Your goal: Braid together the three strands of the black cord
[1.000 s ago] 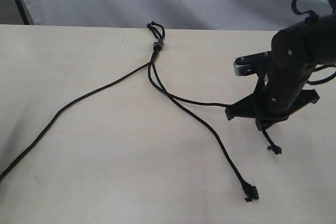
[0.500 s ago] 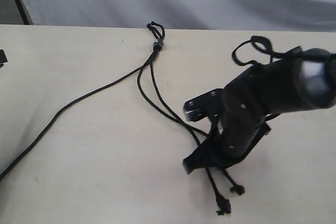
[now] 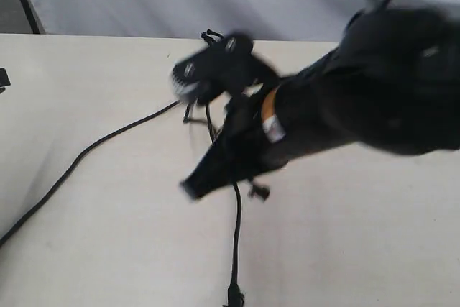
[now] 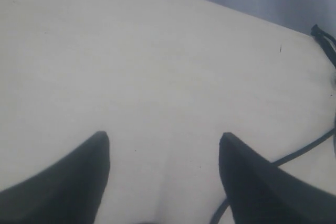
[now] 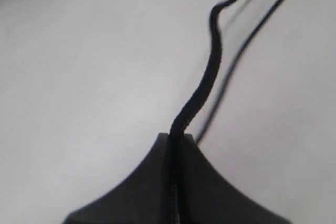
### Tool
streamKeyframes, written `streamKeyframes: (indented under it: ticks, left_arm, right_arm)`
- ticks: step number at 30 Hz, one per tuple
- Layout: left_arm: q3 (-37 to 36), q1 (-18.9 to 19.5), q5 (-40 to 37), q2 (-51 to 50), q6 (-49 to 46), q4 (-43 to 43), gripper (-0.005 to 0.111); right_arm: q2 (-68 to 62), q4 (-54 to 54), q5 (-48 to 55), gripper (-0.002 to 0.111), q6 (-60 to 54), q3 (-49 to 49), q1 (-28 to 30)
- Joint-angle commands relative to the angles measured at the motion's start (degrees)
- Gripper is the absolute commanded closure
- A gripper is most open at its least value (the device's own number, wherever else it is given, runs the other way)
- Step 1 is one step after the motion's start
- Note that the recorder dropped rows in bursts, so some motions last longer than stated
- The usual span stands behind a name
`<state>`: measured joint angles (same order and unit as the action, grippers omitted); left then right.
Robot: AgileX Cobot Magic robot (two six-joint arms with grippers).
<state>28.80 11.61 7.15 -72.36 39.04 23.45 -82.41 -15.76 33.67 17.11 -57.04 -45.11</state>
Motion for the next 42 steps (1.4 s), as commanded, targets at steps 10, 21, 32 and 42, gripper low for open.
streamKeyframes:
  ticks: [10, 21, 32, 42]
  left_arm:
    - [-0.42, -0.20, 0.33, 0.04, -0.04, 0.16, 0.049]
    - [-0.42, -0.20, 0.33, 0.04, -0.04, 0.16, 0.049]
    - [1.26, -20.83, -5.23, 0.04, 0.01, 3.78, 0.049]
    - [15.04, -58.36, -24.75, -13.88, 0.01, 1.08, 0.049]
  right_arm:
    - [8.10, -21.71, -3.43, 0.109, 22.70, 11.07, 26.12]
    - [-6.91, -21.71, -6.21, 0.103, 27.73, 14.22, 32.58]
    - [-10.42, -23.23, -11.58, 0.037, 30.04, 12.58, 32.94]
    - [-3.28, -28.27, -18.49, 0.037, 30.04, 12.50, 32.94]
